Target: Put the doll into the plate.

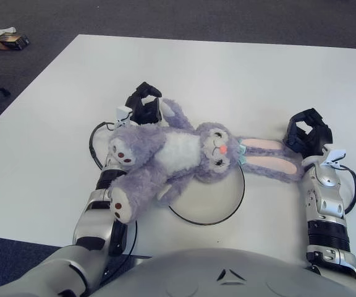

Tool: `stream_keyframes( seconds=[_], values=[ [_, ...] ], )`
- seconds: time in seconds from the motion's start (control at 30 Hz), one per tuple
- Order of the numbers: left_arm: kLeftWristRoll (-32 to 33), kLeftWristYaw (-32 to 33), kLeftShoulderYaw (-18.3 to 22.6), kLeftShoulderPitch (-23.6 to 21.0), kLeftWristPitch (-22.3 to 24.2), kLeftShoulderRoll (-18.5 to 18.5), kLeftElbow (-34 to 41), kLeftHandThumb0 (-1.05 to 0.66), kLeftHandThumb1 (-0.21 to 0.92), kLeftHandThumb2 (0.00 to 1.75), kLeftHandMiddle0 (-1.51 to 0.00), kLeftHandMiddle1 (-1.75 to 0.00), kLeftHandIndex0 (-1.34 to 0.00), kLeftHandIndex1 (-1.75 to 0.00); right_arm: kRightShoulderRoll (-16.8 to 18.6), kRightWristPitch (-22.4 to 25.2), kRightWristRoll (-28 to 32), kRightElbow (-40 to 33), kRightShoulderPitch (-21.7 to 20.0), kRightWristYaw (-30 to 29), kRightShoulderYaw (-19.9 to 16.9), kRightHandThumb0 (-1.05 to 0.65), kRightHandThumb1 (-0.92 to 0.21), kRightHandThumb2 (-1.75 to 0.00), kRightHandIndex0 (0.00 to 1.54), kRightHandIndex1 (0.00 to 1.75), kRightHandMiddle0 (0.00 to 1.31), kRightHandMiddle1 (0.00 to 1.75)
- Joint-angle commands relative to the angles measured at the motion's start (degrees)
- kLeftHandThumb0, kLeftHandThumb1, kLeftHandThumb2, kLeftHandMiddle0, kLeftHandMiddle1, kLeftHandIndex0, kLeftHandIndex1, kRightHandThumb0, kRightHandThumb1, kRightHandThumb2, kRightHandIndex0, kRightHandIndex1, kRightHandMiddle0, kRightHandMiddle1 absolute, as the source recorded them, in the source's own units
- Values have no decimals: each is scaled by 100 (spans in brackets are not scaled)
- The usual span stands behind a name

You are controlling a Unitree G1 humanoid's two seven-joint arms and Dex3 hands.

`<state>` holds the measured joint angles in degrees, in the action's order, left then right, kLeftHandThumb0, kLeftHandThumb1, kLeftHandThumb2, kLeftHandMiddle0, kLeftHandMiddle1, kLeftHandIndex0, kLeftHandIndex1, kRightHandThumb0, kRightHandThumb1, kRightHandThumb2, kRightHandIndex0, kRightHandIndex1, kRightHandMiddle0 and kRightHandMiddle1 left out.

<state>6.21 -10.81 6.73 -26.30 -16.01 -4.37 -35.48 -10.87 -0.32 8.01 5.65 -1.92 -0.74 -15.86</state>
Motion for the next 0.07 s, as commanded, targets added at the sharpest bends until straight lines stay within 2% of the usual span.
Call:
stream_keyframes(
  seconds=[0.0,0.03],
  values=[
    [-40,60,-30,211,99,25,-88,-42,52,106,-107,-175,-45,-175,96,166,14,302,228,48,31,-42,-52,-106,101,175,46,175],
    [-43,68,-31,212,99,27,-86,-42,52,106,-107,-175,-45,-175,95,159,19,315,224,62,27,-42,-52,-106,101,175,46,175]
  ],
)
